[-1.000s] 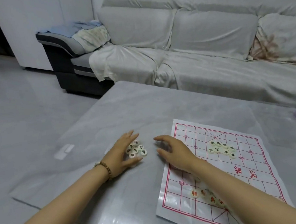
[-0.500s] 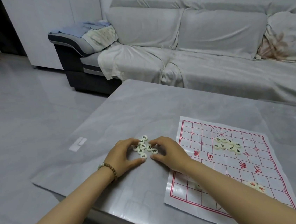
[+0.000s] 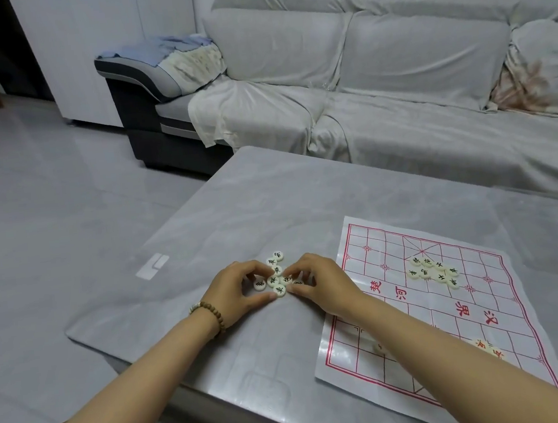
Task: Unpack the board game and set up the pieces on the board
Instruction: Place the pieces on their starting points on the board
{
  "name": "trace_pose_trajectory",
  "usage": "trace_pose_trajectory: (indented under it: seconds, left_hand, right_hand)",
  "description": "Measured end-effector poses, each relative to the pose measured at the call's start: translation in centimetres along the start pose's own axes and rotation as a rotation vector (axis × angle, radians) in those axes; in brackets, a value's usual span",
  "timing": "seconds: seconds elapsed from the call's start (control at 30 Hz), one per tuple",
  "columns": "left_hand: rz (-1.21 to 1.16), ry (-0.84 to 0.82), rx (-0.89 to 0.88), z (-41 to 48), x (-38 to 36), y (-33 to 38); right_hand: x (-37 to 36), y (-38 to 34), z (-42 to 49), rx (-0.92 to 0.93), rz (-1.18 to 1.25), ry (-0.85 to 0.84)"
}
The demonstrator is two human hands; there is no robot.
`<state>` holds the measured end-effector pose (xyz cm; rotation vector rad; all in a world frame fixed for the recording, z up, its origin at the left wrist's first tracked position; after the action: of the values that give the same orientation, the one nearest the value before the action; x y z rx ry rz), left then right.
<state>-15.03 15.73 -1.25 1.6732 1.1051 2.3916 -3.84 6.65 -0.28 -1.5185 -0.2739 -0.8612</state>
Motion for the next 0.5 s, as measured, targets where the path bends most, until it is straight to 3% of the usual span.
trace_pose_trajectory:
  seconds: [0.5]
  left_hand:
    - [-0.070, 0.020, -0.013, 0.30, 0.18, 0.17]
  right_hand:
    - [0.94, 0.78, 0.04, -0.015, 0.026, -0.032]
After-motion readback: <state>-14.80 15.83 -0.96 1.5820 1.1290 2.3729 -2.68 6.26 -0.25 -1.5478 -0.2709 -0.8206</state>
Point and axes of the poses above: each hand's wrist, its own z-axis towards the middle knuckle, its own x-axis out of the back of the hand, y = z × x, the point moved 9 cm from there along z, towards the middle knuckle, and after that the axes turned 12 degrees about z, right-handed, at the moved point
